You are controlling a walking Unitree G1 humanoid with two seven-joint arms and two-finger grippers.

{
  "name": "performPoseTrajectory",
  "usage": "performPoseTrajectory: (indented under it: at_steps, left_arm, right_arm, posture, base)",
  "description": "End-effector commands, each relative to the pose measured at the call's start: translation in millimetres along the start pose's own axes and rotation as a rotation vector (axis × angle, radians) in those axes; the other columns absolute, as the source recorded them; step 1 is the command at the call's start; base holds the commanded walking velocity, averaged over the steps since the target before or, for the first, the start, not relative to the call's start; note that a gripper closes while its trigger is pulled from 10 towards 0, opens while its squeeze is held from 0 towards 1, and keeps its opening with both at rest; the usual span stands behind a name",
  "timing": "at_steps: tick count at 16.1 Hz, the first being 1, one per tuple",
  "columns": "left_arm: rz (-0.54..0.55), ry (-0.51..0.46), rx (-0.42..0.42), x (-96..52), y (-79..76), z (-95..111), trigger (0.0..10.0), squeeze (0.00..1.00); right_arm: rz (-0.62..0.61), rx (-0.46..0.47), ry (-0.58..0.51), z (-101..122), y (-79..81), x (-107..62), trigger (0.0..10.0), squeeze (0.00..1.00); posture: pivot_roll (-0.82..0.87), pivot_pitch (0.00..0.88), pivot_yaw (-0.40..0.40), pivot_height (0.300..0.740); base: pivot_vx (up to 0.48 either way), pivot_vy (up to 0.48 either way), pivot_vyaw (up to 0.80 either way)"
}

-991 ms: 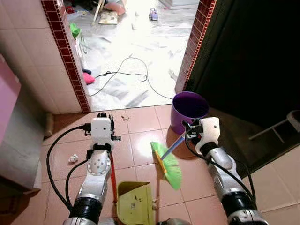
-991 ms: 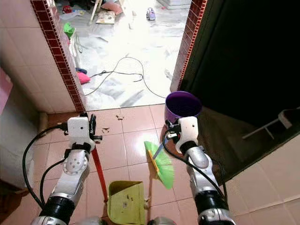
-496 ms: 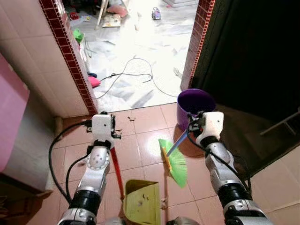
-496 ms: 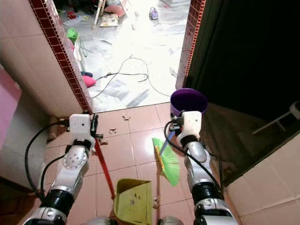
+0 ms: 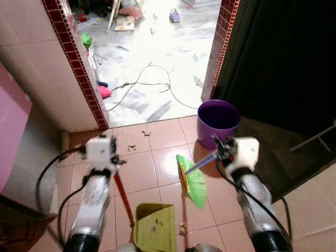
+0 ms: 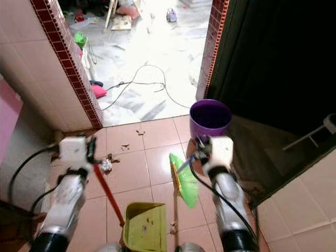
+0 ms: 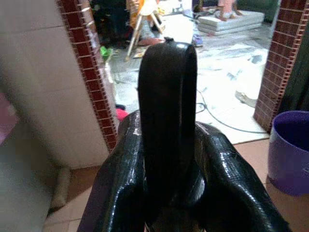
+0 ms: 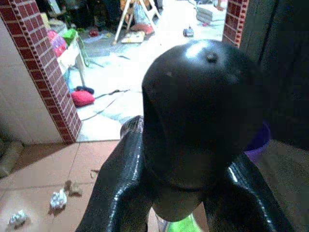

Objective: Sweep floor

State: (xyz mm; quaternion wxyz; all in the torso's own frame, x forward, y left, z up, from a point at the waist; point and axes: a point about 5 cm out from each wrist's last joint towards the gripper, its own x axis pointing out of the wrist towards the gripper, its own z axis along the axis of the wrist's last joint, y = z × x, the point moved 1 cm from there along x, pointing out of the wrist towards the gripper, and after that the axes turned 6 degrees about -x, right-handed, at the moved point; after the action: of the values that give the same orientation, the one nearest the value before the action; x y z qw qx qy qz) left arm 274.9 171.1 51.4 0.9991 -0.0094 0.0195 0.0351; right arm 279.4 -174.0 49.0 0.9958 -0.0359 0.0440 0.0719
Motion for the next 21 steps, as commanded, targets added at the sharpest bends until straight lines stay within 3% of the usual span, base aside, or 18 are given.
performPoseTrajectory:
  at_steps: [1, 3, 5, 7, 9, 14, 18, 21]
  left_arm:
    - [0.007, 0.091, 0.067, -7.7, 10.9, -18.3, 10.0, 0.0]
    - [0.003, 0.094, 0.063, -5.1, 9.8, -16.1, 10.0, 0.0]
    - [-0.011, 0.039, 0.04, 11.8, 2.9, 1.1, 10.0, 0.0]
    - [-0.01, -0.006, 0.026, 18.2, -0.5, 12.7, 10.0, 0.0]
    - [0.041, -0.107, 0.028, 26.6, 3.6, 38.5, 10.0, 0.0]
    - [0.101, -0.2, 0.017, 32.5, 10.2, 64.3, 10.0, 0.0]
    - [0.127, -0.303, -0.026, 39.7, 13.1, 95.0, 10.0, 0.0]
    - [0.135, -0.281, -0.027, 43.7, 13.9, 93.7, 10.0, 0.0]
  right_arm:
    - [0.011, 0.012, 0.06, -10.7, 0.5, -4.4, 10.0, 0.0]
    - [-0.025, 0.014, 0.091, -15.5, -8.2, -5.4, 10.0, 0.0]
    - [-0.02, 0.022, 0.065, -4.5, -2.8, 7.1, 10.0, 0.0]
    - [-0.017, 0.02, 0.057, -2.3, -1.7, 9.3, 10.0, 0.0]
    - [-0.01, 0.007, 0.073, -5.0, -3.1, 7.6, 10.0, 0.0]
    - [-0.014, -0.008, 0.113, -16.5, -11.8, -3.6, 10.0, 0.0]
    - [-0.015, -0.004, 0.126, -18.9, -10.4, -4.1, 10.0, 0.0]
    - [0.001, -0.023, 0.128, -18.1, -10.4, -2.6, 10.0, 0.0]
  posture:
    - [-0.05, 0.0, 0.042, 0.74]
    - [-0.05, 0.0, 0.047, 0.74]
    - [-0.06, 0.0, 0.057, 0.74]
    - [-0.06, 0.0, 0.059, 0.74]
    - [-0.06, 0.0, 0.054, 0.74]
    - [-0.07, 0.0, 0.055, 0.74]
    - [-0.07, 0.0, 0.052, 0.74]
    - [-0.08, 0.0, 0.05, 0.74]
  base:
    - [0.0, 0.0, 0.0]
    - [0.0, 0.0, 0.0]
    - [0.0, 0.0, 0.0]
    - [0.0, 0.0, -0.23]
    - [0.0, 0.0, -0.71]
    - [0.0, 0.0, -0.8]
    - [0.0, 0.0, -0.11]
    - [0.0, 0.0, 0.0]
